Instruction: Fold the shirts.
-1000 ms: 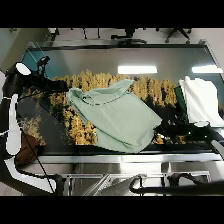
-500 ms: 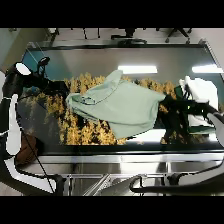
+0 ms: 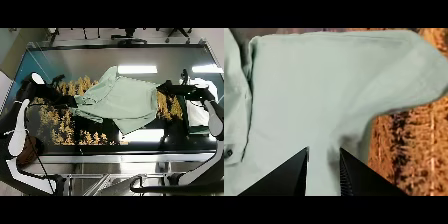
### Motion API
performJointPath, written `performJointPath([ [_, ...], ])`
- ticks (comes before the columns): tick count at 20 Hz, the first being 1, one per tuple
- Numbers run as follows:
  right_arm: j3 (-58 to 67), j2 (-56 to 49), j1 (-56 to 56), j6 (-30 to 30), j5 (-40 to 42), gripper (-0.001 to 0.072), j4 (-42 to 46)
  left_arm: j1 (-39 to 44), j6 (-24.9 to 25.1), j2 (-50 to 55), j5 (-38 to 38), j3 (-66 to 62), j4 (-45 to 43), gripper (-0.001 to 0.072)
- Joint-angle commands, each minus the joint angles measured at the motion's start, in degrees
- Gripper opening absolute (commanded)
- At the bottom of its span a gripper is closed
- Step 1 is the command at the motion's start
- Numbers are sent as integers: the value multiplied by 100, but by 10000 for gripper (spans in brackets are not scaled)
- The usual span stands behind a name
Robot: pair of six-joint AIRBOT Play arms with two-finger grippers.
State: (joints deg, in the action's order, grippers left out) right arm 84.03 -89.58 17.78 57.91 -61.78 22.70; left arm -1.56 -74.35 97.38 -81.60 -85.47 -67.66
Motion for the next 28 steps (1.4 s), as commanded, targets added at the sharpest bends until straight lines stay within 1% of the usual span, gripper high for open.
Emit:
performJointPath([
  [1, 52, 417, 411, 501, -1257, 227, 822, 208, -7, 4, 363, 306, -468, 696],
  [3, -188, 916, 461, 710, -1513, 226, 1453, 240, -151, 7, 721, 310, -1001, 694],
  [4, -463, 1257, 446, 811, -1521, 227, 1644, 240, -273, 7, 861, 310, -1040, 635],
  [5, -822, 1615, 411, 844, -1506, 227, 1663, 238, -291, 7, 992, 308, -1025, 405],
  [6, -1270, 2004, 334, 922, -1432, 228, 1665, 234, -289, 7, 1097, 306, -1025, 220],
  [7, -1832, 2446, 199, 946, -1314, 228, 1663, 234, -293, 7, 1191, 306, -1019, 175],
  [8, -2400, 2861, 15, 992, -1174, 240, 1663, 243, -304, 7, 1241, 306, -994, 174],
  [9, -3082, 3314, -273, 1115, -935, 351, 1659, 240, -302, 7, 1266, 306, -857, 173],
  [10, -3606, 3633, -549, 1174, -656, 404, 1655, 240, -304, 7, 1266, 306, -754, 140],
  [11, -4170, 3939, -925, 1270, -249, 404, 1624, 234, -297, 7, 1266, 302, -719, 18],
  [13, -5025, 4264, -1714, 1504, 706, 405, 1307, 234, -284, 4, 1266, 299, -730, 18],
  [14, -5265, 4275, -2070, 1513, 1119, 404, 1139, 234, -275, 4, 1263, 299, -728, 18],
  [17, -5460, 3960, -3001, 1805, 2221, 404, 992, 234, -260, 4, 1261, 299, -732, 18],
  [20, -5458, 3405, -3515, 1786, 2879, 400, 490, 234, -260, 4, 1252, 299, -730, 18],
  [22, -5440, 3104, -3689, 1399, 3209, 383, 35, 234, -260, 4, 1252, 299, -730, 18],
  [23, -5405, 3012, -3716, 1082, 3314, 344, -275, 234, -260, 2, 1252, 299, -728, 18],
  [25, -5226, 3003, -3709, 511, 3348, 168, -664, 234, -258, -13, 1204, 297, -723, 18],
  [26, -5075, 3049, -3700, 479, 3318, 61, -636, 234, -205, -48, 1143, 295, -719, 17],
  [27, -4909, 3150, -3641, 483, 3150, 17, -581, 234, -149, -144, 1084, 295, -713, 16],
  [28, -4699, 3309, -3462, 485, 2706, 16, -584, 216, -149, -317, 1064, 295, -710, 16],
])
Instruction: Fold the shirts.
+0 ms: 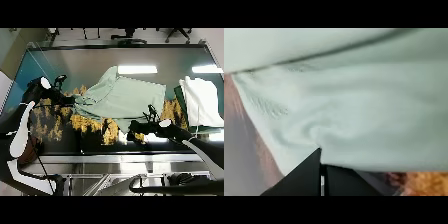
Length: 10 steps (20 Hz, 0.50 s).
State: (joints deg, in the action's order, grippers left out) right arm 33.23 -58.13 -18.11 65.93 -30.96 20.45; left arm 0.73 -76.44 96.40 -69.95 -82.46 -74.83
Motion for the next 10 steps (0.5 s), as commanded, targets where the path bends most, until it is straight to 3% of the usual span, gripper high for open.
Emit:
performJointPath([
  [1, 614, 358, 402, -302, -951, 16, -358, -68, 76, -442, -101, -7, 118, 15],
  [3, 1294, 903, 1329, -68, -2396, 16, -358, -428, 376, -1027, -267, -7, 1252, 15],
  [6, 2796, 1515, 3001, 306, -4039, 16, -380, -1366, 916, -1991, -710, -7, 4301, 15],
  [10, 5401, 1655, 4977, 581, -5038, 16, -1180, -2618, 1412, -3423, -748, -7, 7825, 15],
])
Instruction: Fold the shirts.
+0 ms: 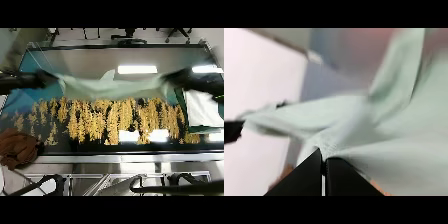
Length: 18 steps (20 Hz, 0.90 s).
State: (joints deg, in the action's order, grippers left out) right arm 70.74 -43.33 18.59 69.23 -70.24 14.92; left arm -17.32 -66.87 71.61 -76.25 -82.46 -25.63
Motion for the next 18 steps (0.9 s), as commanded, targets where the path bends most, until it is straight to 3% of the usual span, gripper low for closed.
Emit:
performJointPath([
  [1, 2267, 151, 1650, 289, -1174, 16, -1003, -1097, 509, -1294, -70, -7, 3469, 15],
  [4, 3591, 74, 1912, 389, -1078, 15, -1436, -1893, 516, -2260, 133, -7, 4286, 15],
  [9, 4207, 48, 1912, 474, -1231, 15, -984, -2100, 542, -2806, 507, -7, 4072, 15],
  [13, 3438, -146, 1902, 96, -1403, 15, -570, -1655, 374, -2417, 627, -4, 2273, 15],
  [16, 2175, -535, 1239, -442, -1202, 16, -457, -254, 332, -1639, 1029, -4, 697, 15],
  [18, 1414, -999, 402, -675, -691, 15, 308, 745, 319, -918, 1652, -4, -291, 16],
])
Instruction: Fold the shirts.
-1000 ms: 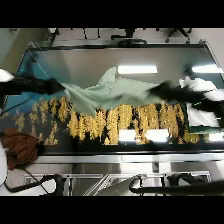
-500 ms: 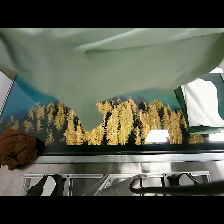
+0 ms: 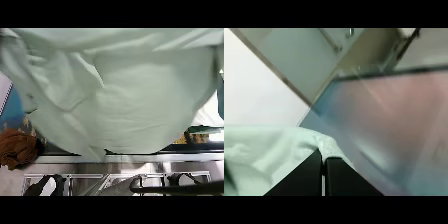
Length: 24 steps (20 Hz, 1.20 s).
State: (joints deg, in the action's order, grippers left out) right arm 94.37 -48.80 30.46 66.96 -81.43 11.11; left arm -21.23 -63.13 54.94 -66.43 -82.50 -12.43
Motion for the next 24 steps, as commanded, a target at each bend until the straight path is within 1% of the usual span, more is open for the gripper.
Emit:
performJointPath([
  [1, -1211, -815, -1143, -560, 767, 15, 1178, 1508, -195, 1141, 1016, 0, -2162, 15],
  [3, -1355, -1711, -1554, -573, 1342, 15, 1840, 1952, -570, 1967, 1635, 0, -3115, 15],
  [4, -1351, -2175, -1639, -588, 1582, 16, 1864, 2048, -678, 2391, 1864, 0, -3364, 16],
  [5, -1344, -2638, -1707, -682, 1803, 16, 1797, 2085, -682, 2837, 2055, 0, -3456, 16],
  [8, -1340, -3633, -1700, -1095, 2184, 16, 1224, 2006, -678, 3842, 2684, -2, -3281, 16],
  [10, -1340, -3926, -1698, -1401, 2426, 17, 887, 1897, -671, 4236, 3132, -4, -2824, 17],
  [11, -1340, -3943, -1696, -1523, 2492, 22, 804, 1812, -673, 4360, 3191, -48, -2605, 17],
  [12, -1325, -3906, -1676, -1615, 2503, 126, 815, 1722, -671, 4465, 3060, -195, -2546, 23],
  [13, -1281, -3840, -1598, -1622, 2343, 283, 820, 1569, -667, 4540, 2730, -417, -2557, 24],
  [14, -1255, -3735, -1464, -1617, 2059, 304, 833, 1392, -643, 4568, 2302, -651, -2555, 93],
  [15, -1255, -3574, -1268, -1602, 1692, 303, 844, 1178, -590, 4566, 1810, -887, -2557, 460],
  [16, -1257, -3418, -1058, -1519, 1366, 303, 898, 894, -610, 4566, 1185, -1174, -2540, 702],
  [18, -1300, -3060, -603, -1119, 743, 301, 1340, 369, -614, 4566, -72, -1606, -2559, 705],
  [20, -1635, -2605, -260, -839, 361, 295, 1987, -162, -632, 4566, -1366, -1735, -2557, 705],
  [22, -2288, -2085, -4, -686, 293, 295, 2647, -570, -800, 4566, -2273, -1515, -2555, 704],
  [24, -3150, -1561, 199, -688, 404, 296, 3034, -868, -844, 4472, -2741, -920, -2590, 704],
])
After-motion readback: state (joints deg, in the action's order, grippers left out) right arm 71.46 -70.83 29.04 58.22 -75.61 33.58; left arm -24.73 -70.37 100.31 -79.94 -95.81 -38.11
